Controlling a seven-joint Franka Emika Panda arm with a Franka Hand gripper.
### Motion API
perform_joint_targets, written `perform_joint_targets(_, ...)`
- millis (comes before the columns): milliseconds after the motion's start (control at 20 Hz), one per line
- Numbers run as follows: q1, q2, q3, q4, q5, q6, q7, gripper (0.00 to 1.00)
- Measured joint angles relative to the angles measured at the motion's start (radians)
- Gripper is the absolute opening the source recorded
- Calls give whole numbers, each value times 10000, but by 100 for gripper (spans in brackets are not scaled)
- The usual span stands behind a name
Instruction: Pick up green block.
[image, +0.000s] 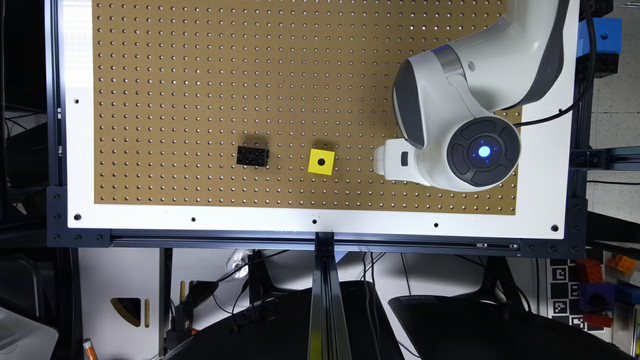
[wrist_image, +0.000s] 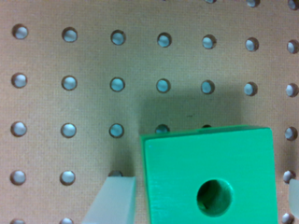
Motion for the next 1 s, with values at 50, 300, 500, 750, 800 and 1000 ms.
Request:
perform_joint_targets(50, 9, 59, -9, 1, -7, 6, 1, 100)
perform_joint_targets(300, 77, 87, -31, 31, -350, 13, 373, 0)
perform_joint_targets(500, 75, 87, -29, 31, -350, 13, 373, 0)
perform_joint_targets(750, 79, 69, -83, 30, -378, -85, 373, 0)
perform_joint_targets(800, 79, 56, -84, 30, -381, -96, 373, 0)
perform_joint_targets(1000, 79, -330, -86, 31, -383, -479, 377, 0)
